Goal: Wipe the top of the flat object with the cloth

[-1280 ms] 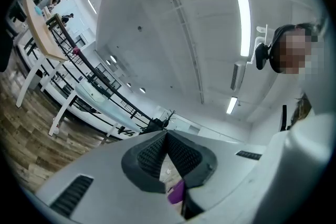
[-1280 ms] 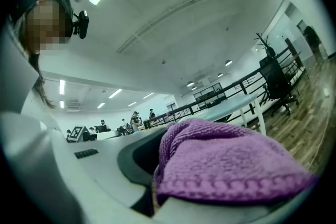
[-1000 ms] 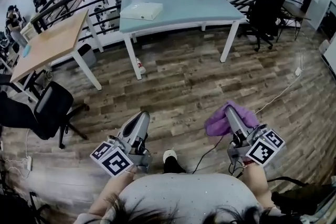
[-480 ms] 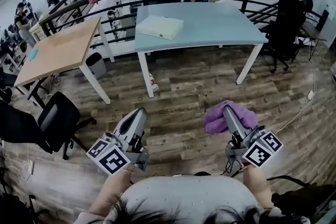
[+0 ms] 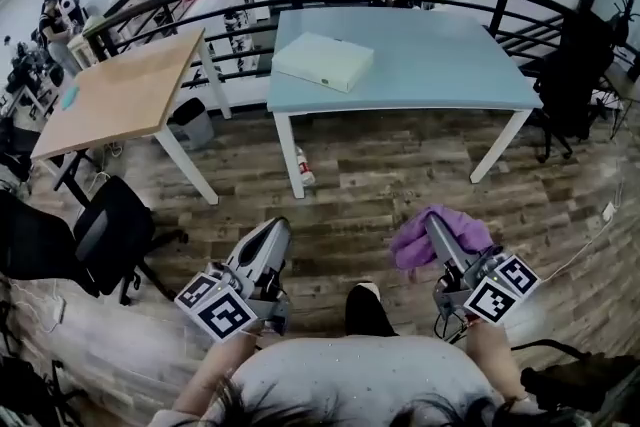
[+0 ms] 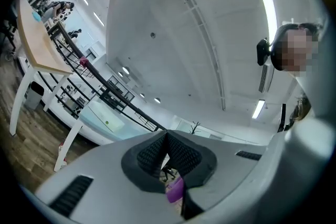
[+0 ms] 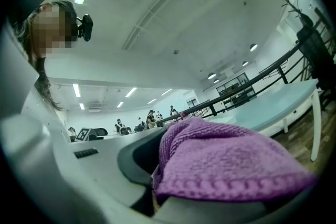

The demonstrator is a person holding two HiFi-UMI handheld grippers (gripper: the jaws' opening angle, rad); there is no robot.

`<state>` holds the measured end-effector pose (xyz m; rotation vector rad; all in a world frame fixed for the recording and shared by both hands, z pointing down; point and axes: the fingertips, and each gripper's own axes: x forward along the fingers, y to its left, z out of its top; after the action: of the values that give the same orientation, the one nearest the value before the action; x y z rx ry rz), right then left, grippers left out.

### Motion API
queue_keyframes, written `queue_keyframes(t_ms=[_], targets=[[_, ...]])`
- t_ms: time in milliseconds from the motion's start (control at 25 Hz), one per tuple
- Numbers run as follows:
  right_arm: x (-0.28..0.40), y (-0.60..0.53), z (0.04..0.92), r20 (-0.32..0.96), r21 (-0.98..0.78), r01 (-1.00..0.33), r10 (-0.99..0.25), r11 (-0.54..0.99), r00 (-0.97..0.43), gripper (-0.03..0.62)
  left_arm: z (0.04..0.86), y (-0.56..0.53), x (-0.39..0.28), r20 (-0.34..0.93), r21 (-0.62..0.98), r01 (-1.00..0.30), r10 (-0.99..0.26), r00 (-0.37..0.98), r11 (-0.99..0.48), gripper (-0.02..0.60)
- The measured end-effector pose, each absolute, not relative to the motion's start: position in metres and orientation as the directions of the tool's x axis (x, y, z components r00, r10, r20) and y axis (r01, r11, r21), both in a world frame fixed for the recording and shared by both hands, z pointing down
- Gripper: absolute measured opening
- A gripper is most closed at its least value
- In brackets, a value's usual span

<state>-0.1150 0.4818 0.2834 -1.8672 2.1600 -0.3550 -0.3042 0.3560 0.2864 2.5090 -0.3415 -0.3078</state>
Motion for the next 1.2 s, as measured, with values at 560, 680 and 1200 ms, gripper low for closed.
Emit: queue_keyframes(t_ms=[560,680,1200], targets=[[0.035,0.297,0.252,-0.020,-0.238,-0.905,-0.933,0.353,-0.359,0.021,0.262,0.204,-0.184,-0.175,0.446,-0.425,-0.543,0.821,-0.788,0.006],[0.054,0.268,0.261,-0.002,-0.226,-0.909,-0.933,0.352,-0.360,0.021,0.272,0.190,-0.172,-0.147,0.443,-0.451,-0.559,0.816,-0.775,0.006],[0.112,0.125,0.310,0.064,-0.365,-0.881,-0.936,0.301,-0.346,0.021,0.314,0.037,-0.125,-0.045,0.556,-0.458,-0.576,0.816,-0.693,0.006]])
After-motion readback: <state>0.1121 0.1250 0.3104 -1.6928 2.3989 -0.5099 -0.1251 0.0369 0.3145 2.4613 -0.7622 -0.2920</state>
